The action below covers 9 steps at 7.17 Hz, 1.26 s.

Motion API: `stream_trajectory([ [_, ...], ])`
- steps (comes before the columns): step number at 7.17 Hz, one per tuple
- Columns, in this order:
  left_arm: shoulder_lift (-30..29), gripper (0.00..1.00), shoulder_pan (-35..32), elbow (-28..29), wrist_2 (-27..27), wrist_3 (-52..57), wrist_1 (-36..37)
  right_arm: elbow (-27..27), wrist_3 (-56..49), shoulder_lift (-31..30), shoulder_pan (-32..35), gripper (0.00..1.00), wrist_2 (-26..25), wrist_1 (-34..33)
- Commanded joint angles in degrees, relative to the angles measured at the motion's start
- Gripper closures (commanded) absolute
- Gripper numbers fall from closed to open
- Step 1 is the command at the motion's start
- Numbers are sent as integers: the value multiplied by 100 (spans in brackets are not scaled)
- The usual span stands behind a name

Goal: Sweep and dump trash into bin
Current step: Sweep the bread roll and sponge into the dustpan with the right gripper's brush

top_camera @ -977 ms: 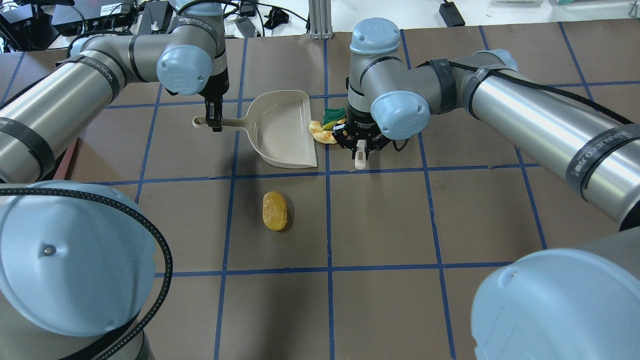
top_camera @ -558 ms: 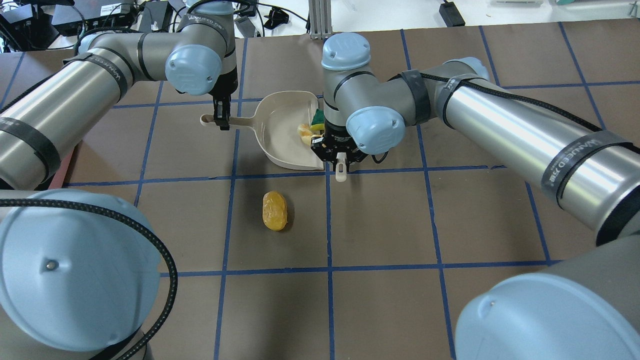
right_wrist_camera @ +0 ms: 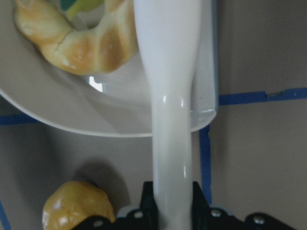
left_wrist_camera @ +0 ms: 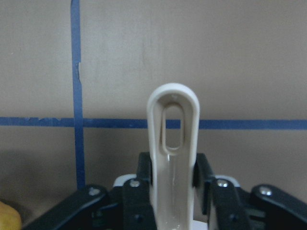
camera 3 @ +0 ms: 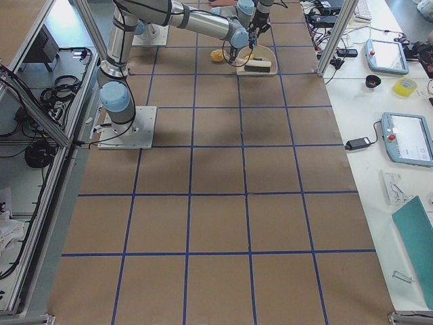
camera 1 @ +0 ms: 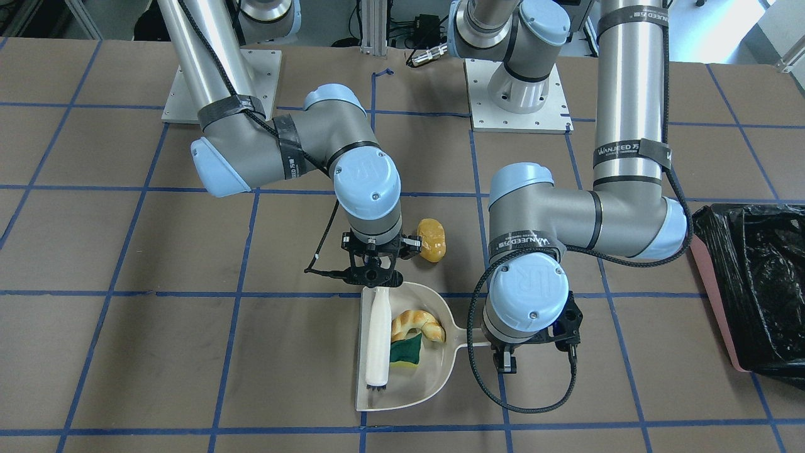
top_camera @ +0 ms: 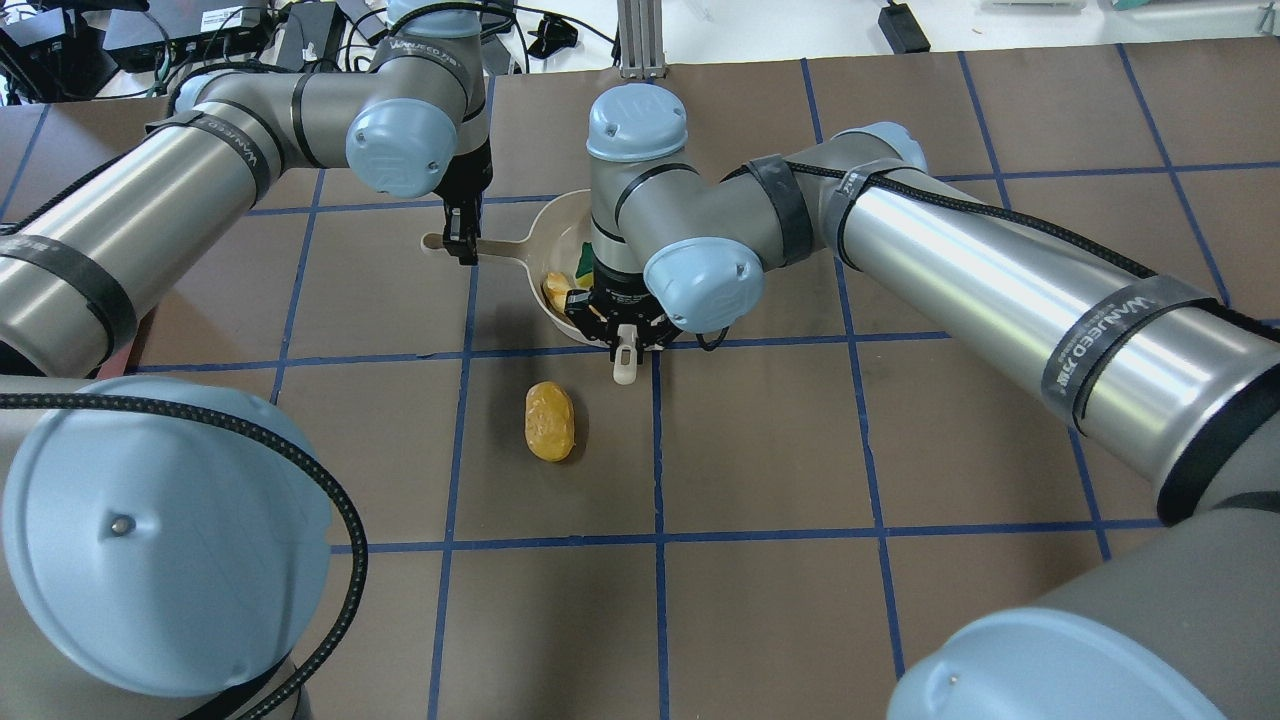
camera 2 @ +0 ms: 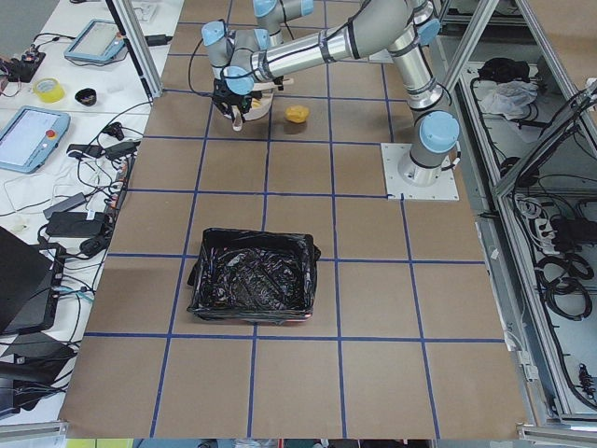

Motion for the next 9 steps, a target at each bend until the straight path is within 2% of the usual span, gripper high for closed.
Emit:
stream_trajectory([
  [1, -8, 100, 6, -85, -517, 525, 301, -59, -62, -116, -61, 100, -91, 119],
  [3, -26, 100, 6, -112, -640, 543, 398, -68, -641, -336, -316, 100, -887, 688],
  [4, -34, 100, 6, -112, -658, 543, 407, -59, -687, -406, -465, 100, -1065, 943],
  [6, -17, 100, 6, -121, -667, 535, 355, -41, -1326, -652, -755, 100, -1128, 1059],
  [9, 272, 100, 111, -51, -624, 578, 145, 28, -2275, -1074, -2168, 100, -1206, 1113],
])
